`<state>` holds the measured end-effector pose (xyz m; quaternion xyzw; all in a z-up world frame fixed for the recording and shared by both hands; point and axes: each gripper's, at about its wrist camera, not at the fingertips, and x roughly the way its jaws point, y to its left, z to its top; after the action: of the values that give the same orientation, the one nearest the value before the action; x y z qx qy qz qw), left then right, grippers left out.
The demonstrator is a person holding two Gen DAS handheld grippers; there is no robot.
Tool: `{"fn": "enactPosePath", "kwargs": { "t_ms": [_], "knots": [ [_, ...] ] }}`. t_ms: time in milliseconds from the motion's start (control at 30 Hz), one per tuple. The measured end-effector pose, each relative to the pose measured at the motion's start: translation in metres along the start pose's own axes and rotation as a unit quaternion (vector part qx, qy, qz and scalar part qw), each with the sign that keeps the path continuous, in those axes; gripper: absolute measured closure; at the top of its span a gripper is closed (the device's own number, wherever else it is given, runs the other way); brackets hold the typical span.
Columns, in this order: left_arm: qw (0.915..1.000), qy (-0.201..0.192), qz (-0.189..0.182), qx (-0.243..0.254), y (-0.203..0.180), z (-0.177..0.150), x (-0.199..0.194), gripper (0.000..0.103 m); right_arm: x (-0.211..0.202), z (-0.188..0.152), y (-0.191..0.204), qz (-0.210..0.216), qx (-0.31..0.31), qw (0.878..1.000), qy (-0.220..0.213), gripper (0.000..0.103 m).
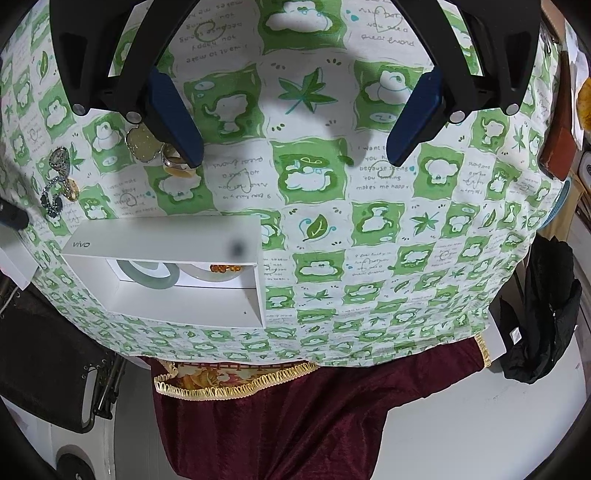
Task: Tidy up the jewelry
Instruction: 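Move the right tool toward the silver chains and gold ring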
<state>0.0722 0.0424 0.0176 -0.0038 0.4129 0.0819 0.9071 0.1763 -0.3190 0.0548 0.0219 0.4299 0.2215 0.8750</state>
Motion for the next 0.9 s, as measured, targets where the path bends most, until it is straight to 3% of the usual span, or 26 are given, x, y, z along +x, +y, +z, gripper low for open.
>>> {"fn": "enactPosePath", "kwargs": {
  "t_ms": [167, 333, 467, 533, 633, 900],
  "knots": [
    [1.0000, 0.004, -0.003, -0.004, 0.003, 0.001, 0.001, 0.003, 0.008, -0.002, 0.011, 0.038, -0.003, 0.999, 0.024, 0.045],
    [0.9998, -0.002, -0.018, -0.011, 0.009, 0.003, -0.003, 0.003, 0.010, -0.002, 0.016, 0.037, -0.010, 0.999, 0.027, 0.045],
    [0.9972, -0.013, -0.059, -0.045, 0.028, 0.006, -0.011, 0.004, 0.014, -0.001, 0.006, 0.036, 0.015, 0.999, 0.035, 0.045],
    [0.9958, -0.015, -0.076, -0.049, 0.030, 0.006, -0.013, 0.004, 0.015, -0.001, 0.003, 0.041, 0.026, 0.998, 0.039, 0.039],
    [0.9960, -0.023, -0.081, -0.030, 0.020, 0.005, -0.017, 0.004, 0.017, -0.001, -0.001, 0.046, 0.040, 0.997, 0.042, 0.036],
    [0.9943, -0.048, -0.058, 0.076, -0.032, -0.004, -0.023, 0.004, 0.019, -0.004, 0.007, 0.039, 0.025, 0.998, 0.047, 0.034]
  ]
}}
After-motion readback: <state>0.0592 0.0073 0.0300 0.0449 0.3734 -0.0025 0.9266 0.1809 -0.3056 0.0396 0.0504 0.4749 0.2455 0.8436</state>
